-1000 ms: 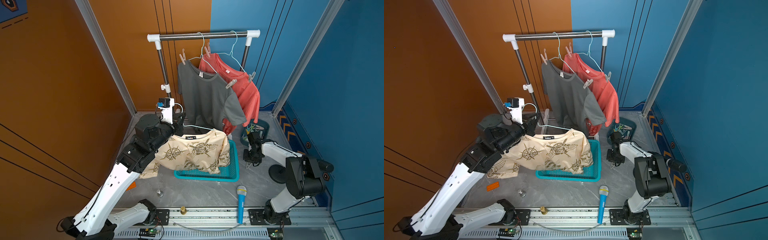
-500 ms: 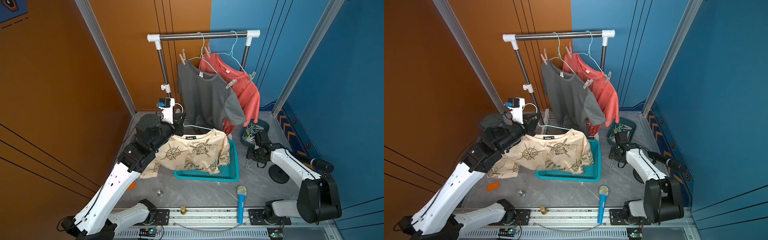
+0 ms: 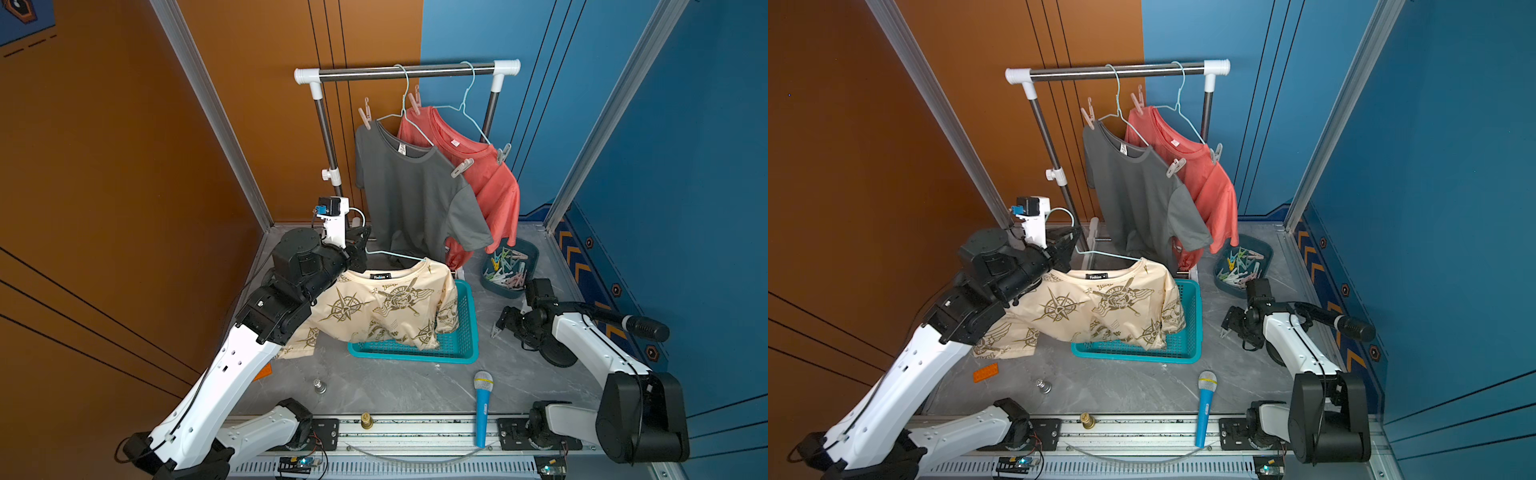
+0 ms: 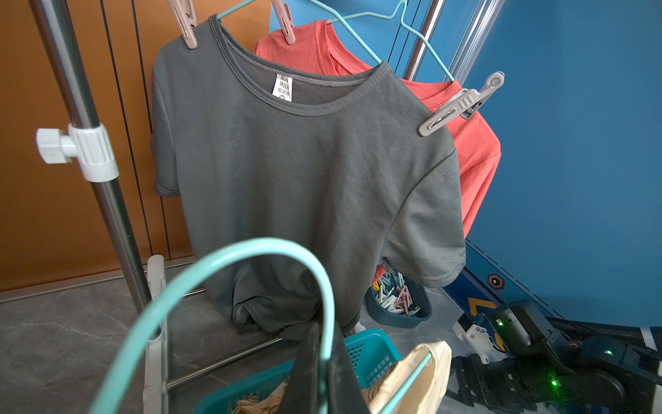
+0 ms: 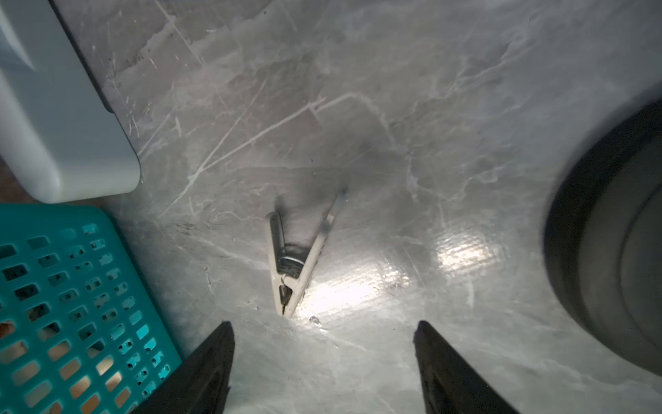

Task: Use clothespins to secure the t-shirt on both sides of the hanger
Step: Pick up the clothespin from the center of the board.

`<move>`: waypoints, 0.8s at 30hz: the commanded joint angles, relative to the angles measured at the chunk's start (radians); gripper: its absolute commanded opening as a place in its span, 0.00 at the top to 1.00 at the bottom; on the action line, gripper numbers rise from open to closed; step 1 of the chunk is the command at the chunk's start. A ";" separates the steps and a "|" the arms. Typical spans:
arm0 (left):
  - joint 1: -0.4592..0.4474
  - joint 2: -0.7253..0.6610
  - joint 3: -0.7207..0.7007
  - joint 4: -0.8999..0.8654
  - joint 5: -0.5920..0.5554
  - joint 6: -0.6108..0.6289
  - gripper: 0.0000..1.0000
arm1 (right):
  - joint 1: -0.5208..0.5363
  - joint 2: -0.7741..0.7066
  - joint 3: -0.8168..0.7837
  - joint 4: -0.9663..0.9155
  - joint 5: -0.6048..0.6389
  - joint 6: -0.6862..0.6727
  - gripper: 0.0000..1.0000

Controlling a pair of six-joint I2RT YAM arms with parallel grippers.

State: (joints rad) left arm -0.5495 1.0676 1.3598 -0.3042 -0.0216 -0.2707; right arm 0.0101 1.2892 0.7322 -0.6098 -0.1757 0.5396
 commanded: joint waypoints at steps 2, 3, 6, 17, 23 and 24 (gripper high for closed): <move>0.008 -0.021 -0.009 0.030 0.003 -0.012 0.95 | -0.005 0.044 -0.011 0.067 -0.055 0.028 0.28; 0.008 -0.021 -0.009 0.030 0.002 -0.012 0.95 | -0.003 0.054 -0.004 0.077 -0.059 0.032 0.29; 0.010 -0.023 -0.009 0.026 -0.001 -0.013 0.95 | 0.012 0.089 0.013 0.096 -0.059 0.037 0.32; 0.011 -0.017 -0.014 0.024 -0.003 -0.013 0.95 | 0.109 0.184 0.091 0.095 0.019 0.031 0.32; 0.013 -0.011 -0.013 0.030 0.005 -0.015 0.95 | 0.115 0.211 0.102 0.067 0.086 0.007 0.32; 0.013 -0.009 -0.011 0.029 0.007 -0.015 0.95 | 0.116 0.211 0.100 0.060 0.086 0.008 0.32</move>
State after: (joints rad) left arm -0.5476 1.0660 1.3560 -0.3046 -0.0216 -0.2775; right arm 0.1234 1.4830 0.8120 -0.5144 -0.1459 0.5556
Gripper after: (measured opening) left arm 0.072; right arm 0.678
